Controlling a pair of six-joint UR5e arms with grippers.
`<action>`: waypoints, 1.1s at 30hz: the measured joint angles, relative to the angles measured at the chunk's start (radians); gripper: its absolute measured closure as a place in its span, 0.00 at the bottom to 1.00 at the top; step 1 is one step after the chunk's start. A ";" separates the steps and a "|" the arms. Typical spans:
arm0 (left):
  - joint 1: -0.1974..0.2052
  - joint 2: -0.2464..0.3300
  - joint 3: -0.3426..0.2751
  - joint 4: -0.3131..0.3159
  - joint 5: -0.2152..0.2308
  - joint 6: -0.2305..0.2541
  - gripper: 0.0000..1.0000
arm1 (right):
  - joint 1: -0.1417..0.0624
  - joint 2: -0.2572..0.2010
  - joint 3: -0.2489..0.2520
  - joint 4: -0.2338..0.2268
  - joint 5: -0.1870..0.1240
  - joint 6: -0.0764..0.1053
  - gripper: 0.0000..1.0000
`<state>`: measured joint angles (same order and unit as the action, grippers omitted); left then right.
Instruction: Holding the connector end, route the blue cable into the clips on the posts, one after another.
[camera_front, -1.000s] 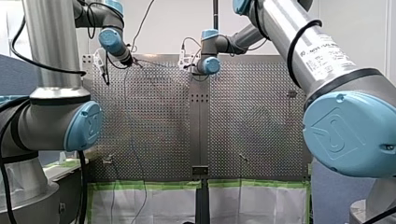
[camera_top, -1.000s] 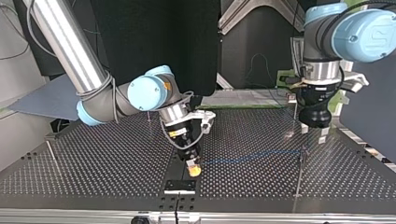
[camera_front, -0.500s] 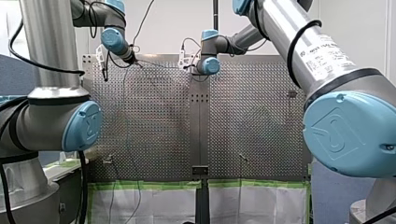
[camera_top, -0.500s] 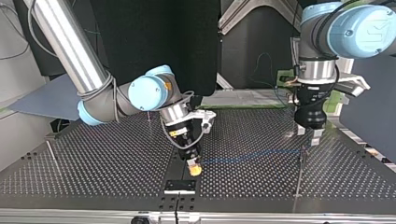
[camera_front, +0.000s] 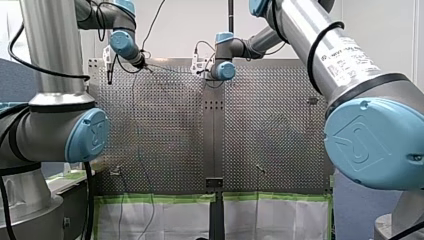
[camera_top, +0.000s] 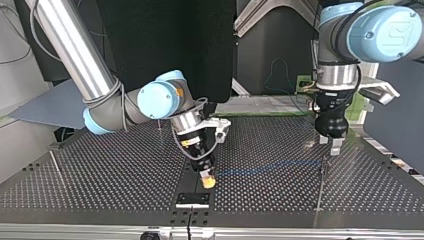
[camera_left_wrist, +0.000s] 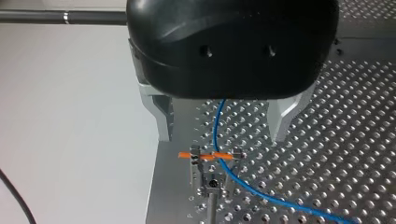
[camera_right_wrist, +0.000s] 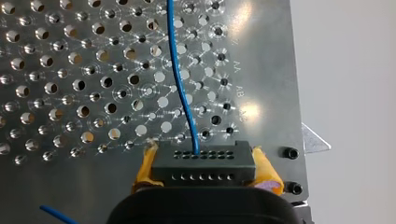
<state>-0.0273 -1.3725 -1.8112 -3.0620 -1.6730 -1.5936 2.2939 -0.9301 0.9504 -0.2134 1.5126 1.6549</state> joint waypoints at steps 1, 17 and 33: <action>0.000 -0.001 0.000 0.000 -0.001 0.009 0.00 | -0.001 0.000 0.000 0.000 0.000 0.000 1.00; -0.028 -0.007 0.000 -0.002 -0.007 0.078 0.00 | -0.005 0.004 0.000 0.008 0.000 0.015 1.00; -0.104 -0.009 0.000 0.025 0.013 0.103 0.00 | -0.008 0.041 0.000 0.015 -0.001 0.025 1.00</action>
<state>-0.1318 -1.3815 -1.8111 -3.0369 -1.6598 -1.4905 2.2862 -0.8893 0.9507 -0.1980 1.5114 1.6798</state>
